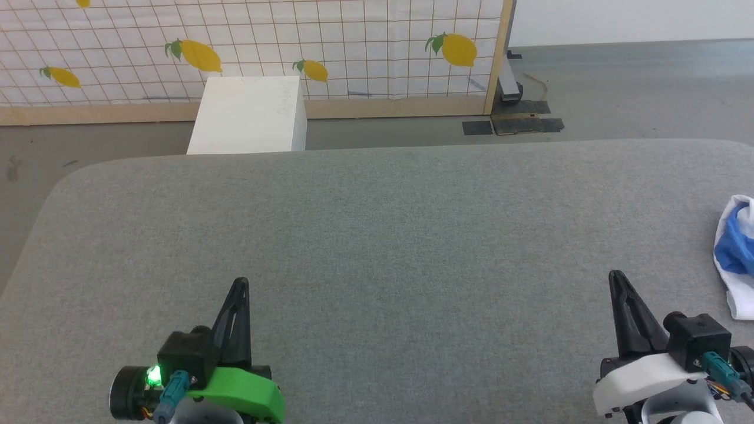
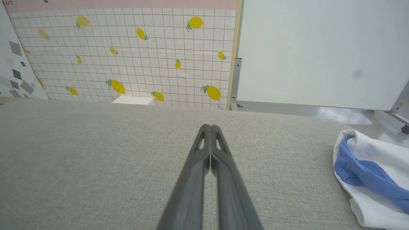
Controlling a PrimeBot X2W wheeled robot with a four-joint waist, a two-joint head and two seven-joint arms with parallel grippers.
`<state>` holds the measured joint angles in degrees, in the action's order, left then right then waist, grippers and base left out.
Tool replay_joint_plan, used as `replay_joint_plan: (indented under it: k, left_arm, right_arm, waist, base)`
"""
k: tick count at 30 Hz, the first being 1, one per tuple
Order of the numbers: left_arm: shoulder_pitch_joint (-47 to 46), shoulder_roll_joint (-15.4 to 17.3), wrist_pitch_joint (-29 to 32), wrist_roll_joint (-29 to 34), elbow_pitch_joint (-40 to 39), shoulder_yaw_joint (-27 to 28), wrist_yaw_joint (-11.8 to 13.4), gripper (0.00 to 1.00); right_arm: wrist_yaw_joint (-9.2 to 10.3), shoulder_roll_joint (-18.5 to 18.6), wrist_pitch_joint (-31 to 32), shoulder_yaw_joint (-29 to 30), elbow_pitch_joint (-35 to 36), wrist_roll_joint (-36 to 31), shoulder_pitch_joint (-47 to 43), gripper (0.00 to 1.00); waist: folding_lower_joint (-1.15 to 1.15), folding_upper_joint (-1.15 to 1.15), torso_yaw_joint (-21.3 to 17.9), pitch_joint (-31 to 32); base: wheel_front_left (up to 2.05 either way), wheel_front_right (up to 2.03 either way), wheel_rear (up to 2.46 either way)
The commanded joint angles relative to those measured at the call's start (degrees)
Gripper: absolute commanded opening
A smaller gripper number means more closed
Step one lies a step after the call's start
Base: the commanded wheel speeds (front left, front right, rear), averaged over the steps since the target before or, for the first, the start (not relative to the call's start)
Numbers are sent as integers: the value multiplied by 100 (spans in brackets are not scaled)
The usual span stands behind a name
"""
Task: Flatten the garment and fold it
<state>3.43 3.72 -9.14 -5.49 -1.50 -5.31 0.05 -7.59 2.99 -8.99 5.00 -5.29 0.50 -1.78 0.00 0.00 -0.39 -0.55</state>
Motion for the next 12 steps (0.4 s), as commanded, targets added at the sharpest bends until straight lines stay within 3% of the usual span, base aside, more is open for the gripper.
replay_joint_plan:
  k: [1, 12]
  left_arm:
    - [-98, -25, 37, 57, 15, 36, -3, 0]
    - [-134, -33, 166, 129, 34, 109, -3, 0]
  right_arm:
    - [4, -5, 43, -33, 51, -16, 67, 0]
    - [5, -6, 168, -101, 121, -21, 84, 0]
  waist:
    - [0, 0, 1, 1]
    - [0, 0, 7, 9]
  base:
    - [0, 0, 0]
    - [0, 0, 0]
